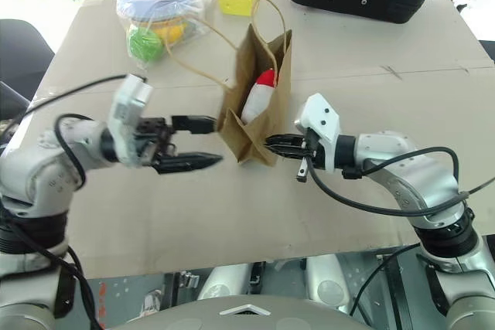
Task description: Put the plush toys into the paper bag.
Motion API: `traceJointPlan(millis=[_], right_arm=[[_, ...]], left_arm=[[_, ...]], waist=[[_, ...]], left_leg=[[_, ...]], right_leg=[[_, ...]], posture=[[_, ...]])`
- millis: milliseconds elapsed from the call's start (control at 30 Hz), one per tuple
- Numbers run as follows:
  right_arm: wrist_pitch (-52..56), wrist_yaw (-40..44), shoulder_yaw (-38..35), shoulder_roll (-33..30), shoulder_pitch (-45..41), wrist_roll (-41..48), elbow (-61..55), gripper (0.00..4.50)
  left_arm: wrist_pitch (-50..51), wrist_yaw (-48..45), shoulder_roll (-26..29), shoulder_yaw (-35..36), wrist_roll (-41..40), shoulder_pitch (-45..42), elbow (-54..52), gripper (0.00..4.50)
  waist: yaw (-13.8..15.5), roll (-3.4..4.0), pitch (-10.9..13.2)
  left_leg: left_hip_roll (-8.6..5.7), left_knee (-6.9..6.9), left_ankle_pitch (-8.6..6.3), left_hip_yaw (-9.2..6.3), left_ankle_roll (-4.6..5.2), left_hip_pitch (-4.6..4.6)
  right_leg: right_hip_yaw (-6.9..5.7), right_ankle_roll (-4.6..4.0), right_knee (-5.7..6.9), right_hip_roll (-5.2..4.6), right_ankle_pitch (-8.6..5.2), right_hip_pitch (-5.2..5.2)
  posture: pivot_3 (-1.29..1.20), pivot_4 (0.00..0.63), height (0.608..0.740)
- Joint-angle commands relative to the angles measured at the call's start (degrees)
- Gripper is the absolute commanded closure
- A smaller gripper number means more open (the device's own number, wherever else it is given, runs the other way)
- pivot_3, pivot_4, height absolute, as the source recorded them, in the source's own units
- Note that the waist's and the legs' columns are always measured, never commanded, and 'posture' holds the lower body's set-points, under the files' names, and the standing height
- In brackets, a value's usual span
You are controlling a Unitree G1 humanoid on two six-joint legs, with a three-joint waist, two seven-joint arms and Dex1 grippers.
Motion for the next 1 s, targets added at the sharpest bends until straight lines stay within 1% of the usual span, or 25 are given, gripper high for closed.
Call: traceJointPlan(millis=[33,133,233,333,467,600,700,800,867,933,1000], right_arm=[[-2.34,1.22,1.49,2.13,-1.87,-1.74,2.07,4.46],[-4.01,1.95,2.88,4.35,-3.22,-3.87,5.59,4.46],[-5.53,2.80,3.54,5.89,-3.99,-5.52,8.41,4.46],[-6.93,3.49,4.12,7.44,-4.42,-6.86,10.76,4.46],[-8.55,4.01,4.78,9.54,-4.75,-8.65,13.38,4.46],[-9.02,3.93,5.17,11.32,-4.94,-9.90,14.59,4.46],[-9.03,3.94,5.04,12.15,-4.94,-10.48,14.90,4.46],[-8.83,3.89,4.86,12.02,-4.29,-10.82,12.94,4.50],[-8.13,3.91,4.31,10.75,-3.32,-10.73,9.95,4.50],[-7.83,3.57,3.47,9.87,-2.54,-10.46,7.19,4.50],[-7.18,2.49,0.18,8.91,-0.62,-8.56,2.94,3.96]], left_arm=[[-3.58,8.34,-2.75,0.73,2.73,2.28,-4.84,0.00],[-5.55,13.25,-4.94,0.12,4.86,5.37,-7.93,0.00],[-5.62,19.78,-8.17,0.33,5.18,6.02,-10.11,0.00],[-7.24,25.97,-10.49,-1.41,9.36,6.68,-11.50,0.00],[-8.54,34.05,-15.09,-4.00,13.54,6.85,-12.55,0.00],[-11.22,36.20,-15.76,-7.06,17.96,7.30,-12.78,0.00],[-14.41,35.55,-14.61,-8.82,21.23,6.95,-11.55,0.00],[-17.05,35.64,-15.41,-9.50,22.83,5.52,-9.39,0.85],[-18.30,35.54,-16.51,-9.46,22.82,4.85,-8.31,1.70],[-19.97,34.79,-17.24,-8.33,22.34,4.36,-6.70,2.69],[-22.63,32.92,-17.60,-7.15,21.75,2.98,-3.31,3.70]], waist=[[-0.04,0.00,0.00],[-0.20,0.00,0.00],[0.08,0.00,-0.01],[0.10,0.00,-0.01],[0.09,0.00,-0.01],[-0.01,0.00,-0.01],[-0.01,0.00,-0.01],[0.04,0.00,-0.01],[0.30,0.01,-0.01],[0.38,0.01,-0.02],[0.57,0.01,-0.01]], left_leg=[[0.00,-0.01,0.00,-0.01,0.00,-0.01],[0.00,-0.02,0.00,0.02,-0.01,0.05],[0.00,-0.03,0.00,0.01,-0.01,0.04],[-0.02,-0.02,0.00,0.01,-0.01,0.04],[-0.02,-0.03,0.00,0.02,-0.01,0.08],[-0.03,-0.03,0.00,0.01,-0.01,0.10],[-0.03,-0.04,0.00,0.01,-0.02,0.10],[-0.03,-0.05,0.00,0.01,-0.02,0.11],[-0.04,-0.05,0.00,0.01,-0.02,0.11],[-0.06,-0.05,0.00,0.01,-0.02,0.09],[-0.06,-0.05,0.00,0.01,-0.02,0.10]], right_leg=[[-0.01,0.00,0.01,0.01,0.00,-0.01],[0.05,0.00,0.01,0.02,0.00,0.00],[0.03,0.00,-0.01,0.01,0.00,0.00],[0.03,0.00,-0.02,0.00,0.00,0.02],[0.04,0.00,-0.02,0.01,0.00,0.05],[0.05,0.00,-0.02,0.01,0.00,0.06],[0.05,0.00,-0.02,0.01,0.00,0.06],[0.04,0.00,-0.03,0.01,0.00,0.06],[0.04,0.00,-0.03,0.00,0.00,0.06],[0.04,0.00,-0.05,-0.01,0.00,0.06],[0.05,0.00,-0.05,-0.01,0.00,0.06]], posture=[[0.00,0.150,0.740],[0.00,0.150,0.740],[0.00,0.150,0.740],[0.00,0.150,0.740],[0.00,0.150,0.740],[0.00,0.150,0.740],[0.00,0.150,0.740],[0.00,0.150,0.740],[0.00,0.150,0.740],[0.00,0.150,0.740],[0.00,0.150,0.740]])
